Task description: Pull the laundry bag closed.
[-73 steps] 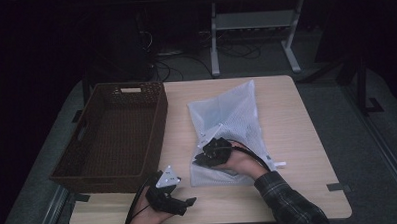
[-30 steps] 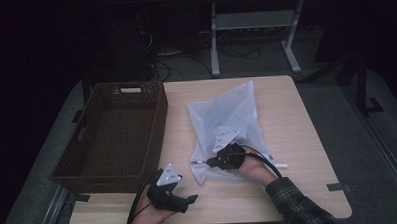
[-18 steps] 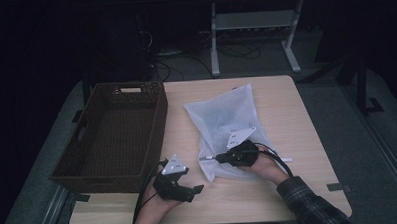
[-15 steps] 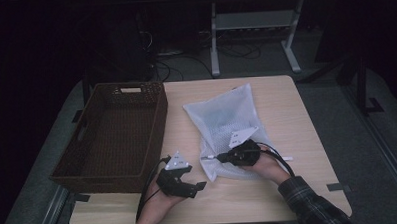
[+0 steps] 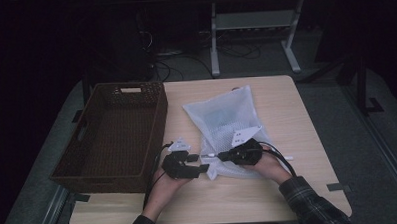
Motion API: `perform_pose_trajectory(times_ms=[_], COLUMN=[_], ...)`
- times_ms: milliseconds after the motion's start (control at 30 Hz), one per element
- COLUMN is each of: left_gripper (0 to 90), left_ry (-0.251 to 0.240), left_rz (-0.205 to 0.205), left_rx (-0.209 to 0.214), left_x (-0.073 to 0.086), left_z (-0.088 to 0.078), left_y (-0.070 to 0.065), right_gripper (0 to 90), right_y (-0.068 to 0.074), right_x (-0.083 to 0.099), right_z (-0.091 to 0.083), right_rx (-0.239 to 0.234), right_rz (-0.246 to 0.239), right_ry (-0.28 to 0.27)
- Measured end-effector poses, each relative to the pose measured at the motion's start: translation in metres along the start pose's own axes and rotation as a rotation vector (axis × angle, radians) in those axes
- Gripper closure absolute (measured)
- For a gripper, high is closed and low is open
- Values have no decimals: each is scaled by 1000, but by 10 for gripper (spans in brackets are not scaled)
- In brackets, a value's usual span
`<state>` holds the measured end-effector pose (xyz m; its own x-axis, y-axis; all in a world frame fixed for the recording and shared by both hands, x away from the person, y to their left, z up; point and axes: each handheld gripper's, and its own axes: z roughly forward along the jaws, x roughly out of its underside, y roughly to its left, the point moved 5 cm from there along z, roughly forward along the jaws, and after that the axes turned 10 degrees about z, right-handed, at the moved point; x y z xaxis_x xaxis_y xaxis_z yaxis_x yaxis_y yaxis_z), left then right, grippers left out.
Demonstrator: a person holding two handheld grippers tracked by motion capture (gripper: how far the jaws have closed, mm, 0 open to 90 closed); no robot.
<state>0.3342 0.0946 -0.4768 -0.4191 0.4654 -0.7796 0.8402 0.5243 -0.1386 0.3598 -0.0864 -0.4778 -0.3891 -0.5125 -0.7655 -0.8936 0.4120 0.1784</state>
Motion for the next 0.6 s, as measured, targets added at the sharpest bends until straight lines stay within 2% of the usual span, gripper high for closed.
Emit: perform_pose_trajectory(times_ms=[200,600], left_gripper=[586,837], left_ry=[-6,-26], left_rz=[-21,38], left_rx=[25,25], left_x=[0,1], left_z=[5,5], left_y=[5,5], right_gripper=[879,878], right_y=[1,3], right_x=[0,1], right_z=[0,2], right_rx=[-1,0], right_rz=[-7,-8], right_ry=[-2,-2])
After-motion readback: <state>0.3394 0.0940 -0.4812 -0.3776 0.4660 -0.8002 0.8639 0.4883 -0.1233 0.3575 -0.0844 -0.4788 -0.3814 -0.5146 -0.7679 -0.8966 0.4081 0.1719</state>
